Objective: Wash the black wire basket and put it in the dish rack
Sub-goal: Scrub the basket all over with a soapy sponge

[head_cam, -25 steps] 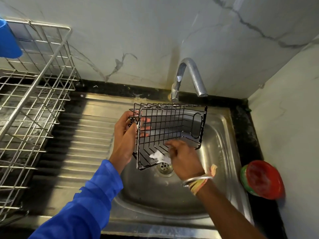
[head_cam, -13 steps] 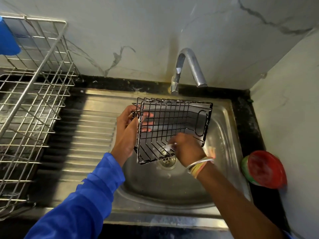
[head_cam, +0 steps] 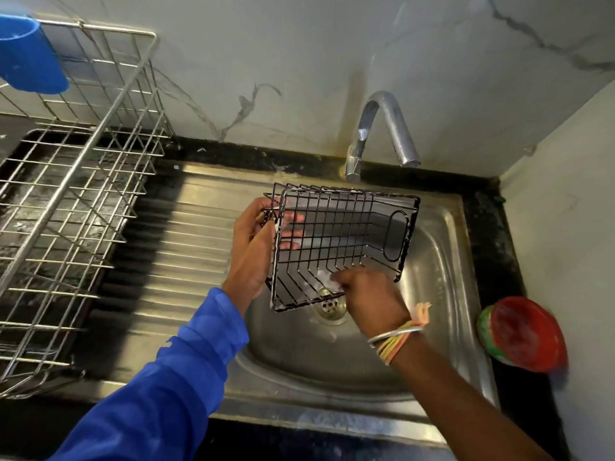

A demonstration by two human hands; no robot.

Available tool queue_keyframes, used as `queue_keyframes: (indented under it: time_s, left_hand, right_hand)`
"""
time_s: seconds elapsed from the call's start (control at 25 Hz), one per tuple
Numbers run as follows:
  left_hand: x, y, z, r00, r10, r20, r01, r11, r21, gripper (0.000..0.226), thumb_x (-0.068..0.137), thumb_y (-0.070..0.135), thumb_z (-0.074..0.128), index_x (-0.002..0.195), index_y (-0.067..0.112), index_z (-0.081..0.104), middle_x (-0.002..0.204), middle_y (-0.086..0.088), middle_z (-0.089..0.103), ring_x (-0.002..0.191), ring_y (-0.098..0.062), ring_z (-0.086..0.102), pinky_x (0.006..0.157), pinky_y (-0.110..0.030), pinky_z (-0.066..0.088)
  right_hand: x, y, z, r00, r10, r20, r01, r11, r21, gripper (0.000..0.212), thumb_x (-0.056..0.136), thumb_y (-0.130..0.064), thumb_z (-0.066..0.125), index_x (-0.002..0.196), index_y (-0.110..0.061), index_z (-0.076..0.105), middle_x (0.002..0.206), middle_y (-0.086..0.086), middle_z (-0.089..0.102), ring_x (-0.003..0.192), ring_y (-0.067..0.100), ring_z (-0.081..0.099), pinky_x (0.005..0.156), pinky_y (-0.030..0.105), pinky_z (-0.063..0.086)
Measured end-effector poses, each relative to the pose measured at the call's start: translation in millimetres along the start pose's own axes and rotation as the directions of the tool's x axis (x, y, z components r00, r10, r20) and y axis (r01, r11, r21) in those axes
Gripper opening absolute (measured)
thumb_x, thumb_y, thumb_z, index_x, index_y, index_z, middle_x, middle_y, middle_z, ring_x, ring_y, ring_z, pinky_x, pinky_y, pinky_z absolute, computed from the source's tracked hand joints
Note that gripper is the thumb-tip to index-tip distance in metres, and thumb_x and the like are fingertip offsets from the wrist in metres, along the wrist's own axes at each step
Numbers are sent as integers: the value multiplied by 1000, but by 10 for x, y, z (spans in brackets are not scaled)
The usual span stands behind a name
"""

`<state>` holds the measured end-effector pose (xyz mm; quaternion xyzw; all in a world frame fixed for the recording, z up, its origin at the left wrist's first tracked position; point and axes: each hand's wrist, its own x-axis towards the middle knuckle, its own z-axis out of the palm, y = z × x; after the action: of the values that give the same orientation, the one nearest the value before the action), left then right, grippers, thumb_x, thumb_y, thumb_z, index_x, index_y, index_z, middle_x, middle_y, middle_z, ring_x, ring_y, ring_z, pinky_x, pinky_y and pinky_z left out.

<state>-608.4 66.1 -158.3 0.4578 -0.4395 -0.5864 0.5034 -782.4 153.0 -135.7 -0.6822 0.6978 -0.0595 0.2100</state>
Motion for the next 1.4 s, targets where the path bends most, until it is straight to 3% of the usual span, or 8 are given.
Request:
queue_keyframes:
  time_s: [0.24,0.4,0.52,0.72,1.0,1.16,1.28,1.4]
  left_hand:
    - [7,-73,26,1000,-1,28,0,999,46,19,99,-5,53,116,0,60,115,-25,69,105,-35,73,75,-44,62]
    - [-23,-58,-15,1000,-17,18,18,1000,-24,14,100,2,57,113,0,59,116,-31,67,104,-39,72,73,-39,63]
    - [-39,-52,84,1000,0,8,1,997,-77,22,94,8,62,112,-3,59,114,-34,66,99,-39,72,76,-44,62]
    - [-95,-11,185,999,-37,7,37,978,-203,26,82,19,70,106,12,67,105,-20,72,92,-37,71,78,-47,61]
    - [-121,27,132,998,-58,8,58,964,-260,21,90,11,62,110,14,66,102,-14,76,88,-33,75,73,-41,62]
    - [-78,46,65,998,-67,-15,63,978,-201,21,98,3,55,115,11,64,105,-18,74,90,-37,74,73,-41,62]
    - [-78,28,86,999,-41,13,43,984,-170,29,92,12,58,121,7,61,111,-23,72,97,-44,72,78,-47,62]
    - [-129,9,148,998,-56,17,58,984,-169,34,89,14,59,121,2,59,113,-26,71,96,-40,73,80,-46,62]
  right_hand:
    - [-199,-342,130,985,-165,43,162,984,69,44,90,-2,56,127,-25,59,128,-3,59,112,15,59,94,27,50]
    - [-51,117,24,999,-13,-44,18,991,134,44,83,7,58,116,-19,70,117,-2,68,104,15,65,91,22,49]
    - [-96,-187,-92,988,20,-151,27,952,306,32,91,-1,57,114,-18,70,100,-17,64,81,-5,58,77,7,44]
    - [-135,-569,-11,968,-221,117,207,971,119,30,93,-5,48,116,-14,65,116,5,61,111,21,52,94,33,43]
    - [-33,-496,-177,947,-284,148,277,958,71,22,92,-13,54,103,-19,72,104,-3,61,100,14,46,87,31,43]
    - [49,-316,-301,997,-33,65,25,993,113,16,93,-19,54,94,-13,69,95,-1,57,89,14,54,78,27,46]
    - [65,-469,-221,990,-27,141,8,991,133,20,91,-30,58,86,-12,67,89,2,62,79,16,62,68,28,52]
    - [105,-568,-146,995,17,98,-33,987,159,8,87,-13,64,92,-14,70,91,2,67,84,17,65,76,29,54]
